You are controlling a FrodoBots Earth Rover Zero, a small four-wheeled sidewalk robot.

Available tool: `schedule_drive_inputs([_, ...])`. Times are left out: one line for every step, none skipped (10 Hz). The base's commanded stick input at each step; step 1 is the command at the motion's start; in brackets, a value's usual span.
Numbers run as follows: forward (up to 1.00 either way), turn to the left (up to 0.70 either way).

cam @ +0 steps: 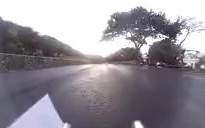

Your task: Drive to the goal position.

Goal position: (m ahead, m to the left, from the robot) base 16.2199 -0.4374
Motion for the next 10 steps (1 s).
schedule_drive_inputs([0.50, 0.00])
schedule_drive_inputs([0.50, 0.00])
schedule_drive_inputs([0.50, 0.00])
schedule_drive_inputs([0.50, 0.00])
schedule_drive_inputs([0.50, 0.00])
schedule_drive_inputs([0.50, 0.00])
schedule_drive_inputs([0.50, 0.00])
schedule_drive_inputs([0.50, 0.00])
schedule_drive_inputs([0.50, 0.00])
schedule_drive_inputs([0.50, 0.00])
